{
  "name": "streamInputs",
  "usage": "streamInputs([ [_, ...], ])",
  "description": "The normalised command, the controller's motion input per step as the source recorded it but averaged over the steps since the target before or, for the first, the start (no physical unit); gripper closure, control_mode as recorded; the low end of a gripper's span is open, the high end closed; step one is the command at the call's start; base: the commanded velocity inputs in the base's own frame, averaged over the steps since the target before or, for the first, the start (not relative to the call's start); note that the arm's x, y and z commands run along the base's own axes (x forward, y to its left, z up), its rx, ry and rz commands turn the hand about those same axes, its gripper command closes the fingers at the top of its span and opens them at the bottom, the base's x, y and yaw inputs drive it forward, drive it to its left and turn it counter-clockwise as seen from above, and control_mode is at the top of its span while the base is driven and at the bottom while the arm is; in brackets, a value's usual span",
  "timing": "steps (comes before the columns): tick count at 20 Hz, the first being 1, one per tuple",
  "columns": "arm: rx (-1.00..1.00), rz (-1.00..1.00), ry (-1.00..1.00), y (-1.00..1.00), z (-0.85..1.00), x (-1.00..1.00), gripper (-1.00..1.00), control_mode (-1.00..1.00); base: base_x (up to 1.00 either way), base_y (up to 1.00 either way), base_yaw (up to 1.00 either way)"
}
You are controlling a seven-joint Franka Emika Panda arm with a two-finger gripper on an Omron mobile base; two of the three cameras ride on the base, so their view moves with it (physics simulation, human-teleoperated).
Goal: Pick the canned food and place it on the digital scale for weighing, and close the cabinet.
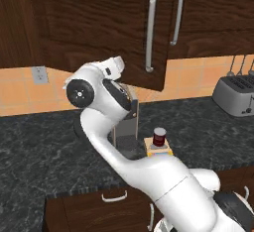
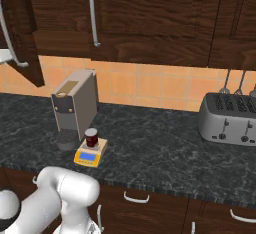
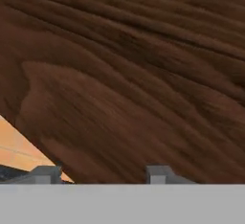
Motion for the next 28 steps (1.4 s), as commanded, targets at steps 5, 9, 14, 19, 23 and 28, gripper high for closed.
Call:
streamInputs([
  [5,0.48,0.49,-0.29,-0.77,0.0,0.72,-1.0,-1.0,0.0,0.0,0.0],
  [9,0.49,0.45,-0.2,-0.79,0.07,0.9,-1.0,-1.0,0.0,0.0,0.0],
  [14,0.43,0.37,-0.16,-0.65,0.0,1.0,-1.0,-1.0,0.0,0.0,0.0],
  [19,0.22,0.18,-0.11,-0.13,0.0,0.97,-1.0,-1.0,0.0,0.0,0.0],
  [23,0.21,0.06,0.0,-0.15,0.06,0.93,-1.0,-1.0,0.0,0.0,0.0],
  [28,0.21,0.01,0.0,-0.28,0.04,0.93,-1.0,-1.0,0.0,0.0,0.0],
])
